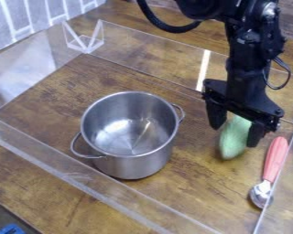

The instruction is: Remove the green object from the silver pot and put it on the table

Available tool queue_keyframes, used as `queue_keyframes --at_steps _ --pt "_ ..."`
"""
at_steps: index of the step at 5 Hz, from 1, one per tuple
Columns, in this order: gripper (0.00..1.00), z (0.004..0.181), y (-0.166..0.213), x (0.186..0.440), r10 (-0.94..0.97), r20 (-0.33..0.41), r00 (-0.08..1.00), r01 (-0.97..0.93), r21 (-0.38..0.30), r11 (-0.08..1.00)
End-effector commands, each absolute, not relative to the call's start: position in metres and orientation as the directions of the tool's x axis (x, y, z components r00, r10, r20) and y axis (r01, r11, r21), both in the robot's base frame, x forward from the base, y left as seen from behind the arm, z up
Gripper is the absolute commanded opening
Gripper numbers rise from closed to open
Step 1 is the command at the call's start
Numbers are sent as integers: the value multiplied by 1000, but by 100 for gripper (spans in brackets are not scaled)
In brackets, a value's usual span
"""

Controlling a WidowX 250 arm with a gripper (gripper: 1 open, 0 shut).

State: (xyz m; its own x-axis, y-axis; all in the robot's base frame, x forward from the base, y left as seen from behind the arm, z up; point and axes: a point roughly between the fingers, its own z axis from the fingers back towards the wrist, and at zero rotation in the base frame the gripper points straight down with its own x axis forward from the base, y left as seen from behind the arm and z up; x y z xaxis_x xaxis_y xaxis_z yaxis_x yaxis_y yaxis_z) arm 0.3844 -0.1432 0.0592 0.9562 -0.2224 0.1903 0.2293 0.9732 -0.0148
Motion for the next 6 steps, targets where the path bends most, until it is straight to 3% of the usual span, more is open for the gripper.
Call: queue_keyframes --at_steps 1,4,6 --pt "100 70 -149 390 -229 244 942 242 -24 970" --pt "100 51 -149 396 -227 258 939 245 -39 969" --pt "100 50 -149 399 -230 245 942 246 -36 969"
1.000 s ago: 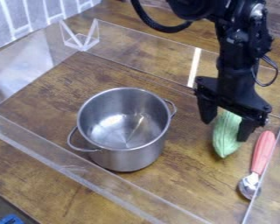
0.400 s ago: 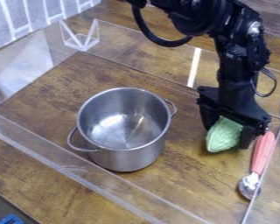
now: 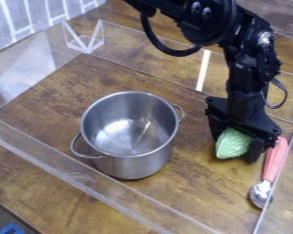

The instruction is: Remove the green object from the silver pot and put it on the table

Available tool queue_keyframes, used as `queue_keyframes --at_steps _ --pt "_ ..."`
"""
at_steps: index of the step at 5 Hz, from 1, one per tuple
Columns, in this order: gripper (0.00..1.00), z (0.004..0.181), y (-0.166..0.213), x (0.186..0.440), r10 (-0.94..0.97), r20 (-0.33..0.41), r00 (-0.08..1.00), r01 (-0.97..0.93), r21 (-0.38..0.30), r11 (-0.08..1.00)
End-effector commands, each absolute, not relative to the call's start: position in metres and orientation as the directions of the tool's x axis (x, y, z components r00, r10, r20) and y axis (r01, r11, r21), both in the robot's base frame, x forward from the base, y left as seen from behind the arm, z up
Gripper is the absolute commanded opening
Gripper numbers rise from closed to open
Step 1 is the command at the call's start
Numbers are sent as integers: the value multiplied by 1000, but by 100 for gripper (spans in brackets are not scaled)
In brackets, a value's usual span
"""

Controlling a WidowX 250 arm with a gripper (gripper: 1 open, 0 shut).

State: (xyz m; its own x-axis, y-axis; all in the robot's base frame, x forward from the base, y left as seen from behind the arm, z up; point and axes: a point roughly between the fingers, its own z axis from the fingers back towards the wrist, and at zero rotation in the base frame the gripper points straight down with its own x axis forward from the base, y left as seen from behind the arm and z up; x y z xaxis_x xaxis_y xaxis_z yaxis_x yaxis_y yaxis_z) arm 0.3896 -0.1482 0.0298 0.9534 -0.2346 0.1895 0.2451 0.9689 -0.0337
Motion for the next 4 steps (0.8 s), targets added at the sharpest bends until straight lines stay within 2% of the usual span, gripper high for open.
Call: queue_keyframes --at_steps 1,2,3,4 --pt "100 53 -150 401 -234 235 944 247 -31 968" --pt "0 62 -150 404 -238 223 945 249 -21 968" --pt "0 80 -150 409 -246 221 944 252 -1 968" --pt "0 113 -147 409 -257 206 944 252 51 966"
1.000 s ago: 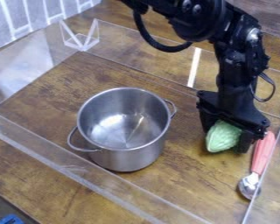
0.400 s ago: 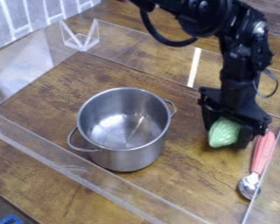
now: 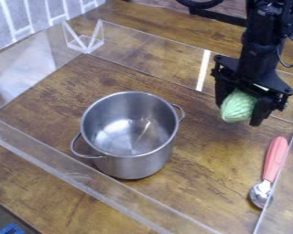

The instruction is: Remove the green object from the silver pot and put it on the table

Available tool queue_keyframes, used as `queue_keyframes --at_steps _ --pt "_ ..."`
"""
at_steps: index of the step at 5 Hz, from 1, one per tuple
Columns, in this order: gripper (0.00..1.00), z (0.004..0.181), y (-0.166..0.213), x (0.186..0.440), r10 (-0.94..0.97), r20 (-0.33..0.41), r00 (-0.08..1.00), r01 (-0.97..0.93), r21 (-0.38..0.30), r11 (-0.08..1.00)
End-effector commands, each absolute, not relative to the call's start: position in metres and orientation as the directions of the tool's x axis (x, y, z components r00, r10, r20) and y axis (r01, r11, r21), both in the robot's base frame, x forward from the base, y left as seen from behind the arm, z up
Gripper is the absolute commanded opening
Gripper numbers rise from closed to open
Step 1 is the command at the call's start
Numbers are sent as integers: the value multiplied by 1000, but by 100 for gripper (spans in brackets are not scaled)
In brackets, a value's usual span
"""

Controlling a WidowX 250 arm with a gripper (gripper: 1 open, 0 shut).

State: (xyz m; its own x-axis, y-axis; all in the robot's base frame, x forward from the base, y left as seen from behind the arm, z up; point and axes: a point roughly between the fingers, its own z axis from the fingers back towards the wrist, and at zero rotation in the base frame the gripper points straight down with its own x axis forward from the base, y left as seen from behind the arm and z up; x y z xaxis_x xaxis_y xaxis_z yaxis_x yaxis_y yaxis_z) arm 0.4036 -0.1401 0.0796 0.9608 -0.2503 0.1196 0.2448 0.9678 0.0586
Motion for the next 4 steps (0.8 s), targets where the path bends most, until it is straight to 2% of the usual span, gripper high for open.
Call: queue_keyframes --at_steps 1,2,4 --pt "100 108 -147 407 -251 211 945 248 42 968" --pt "100 112 -145 407 -244 211 946 239 49 970" --pt "100 99 -146 408 -239 216 947 233 54 971"
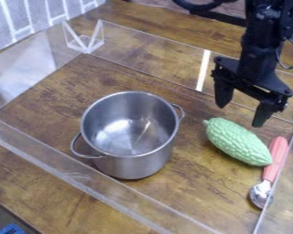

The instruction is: Remove the green object from the silver pot and put it on the table

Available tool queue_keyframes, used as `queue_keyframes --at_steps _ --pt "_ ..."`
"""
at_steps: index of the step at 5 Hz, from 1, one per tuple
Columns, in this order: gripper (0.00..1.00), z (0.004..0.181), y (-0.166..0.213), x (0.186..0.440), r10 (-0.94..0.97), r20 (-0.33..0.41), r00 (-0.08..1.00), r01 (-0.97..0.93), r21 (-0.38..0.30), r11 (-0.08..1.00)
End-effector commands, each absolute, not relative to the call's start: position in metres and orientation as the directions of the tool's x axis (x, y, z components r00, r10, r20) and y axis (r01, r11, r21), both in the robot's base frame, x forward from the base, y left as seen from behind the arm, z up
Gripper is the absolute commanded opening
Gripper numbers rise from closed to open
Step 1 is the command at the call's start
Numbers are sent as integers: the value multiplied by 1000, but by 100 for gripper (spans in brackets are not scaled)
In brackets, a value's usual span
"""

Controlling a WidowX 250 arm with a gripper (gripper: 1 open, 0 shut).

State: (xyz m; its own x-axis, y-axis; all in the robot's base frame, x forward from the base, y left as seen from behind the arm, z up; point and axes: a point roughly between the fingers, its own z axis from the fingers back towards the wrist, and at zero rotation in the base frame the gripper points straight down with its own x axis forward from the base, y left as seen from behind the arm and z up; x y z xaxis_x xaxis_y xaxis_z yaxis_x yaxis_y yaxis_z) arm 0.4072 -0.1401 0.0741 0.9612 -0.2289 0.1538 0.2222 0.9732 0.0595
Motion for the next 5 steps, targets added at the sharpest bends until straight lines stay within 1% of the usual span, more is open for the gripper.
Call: queue_keyframes --at_steps 1,3,5 --pt "100 89 -148 409 -238 225 945 232 51 971" --pt "100 68 -151 411 -238 242 941 234 46 971" --pt "100 57 -151 416 -240 242 940 233 61 971"
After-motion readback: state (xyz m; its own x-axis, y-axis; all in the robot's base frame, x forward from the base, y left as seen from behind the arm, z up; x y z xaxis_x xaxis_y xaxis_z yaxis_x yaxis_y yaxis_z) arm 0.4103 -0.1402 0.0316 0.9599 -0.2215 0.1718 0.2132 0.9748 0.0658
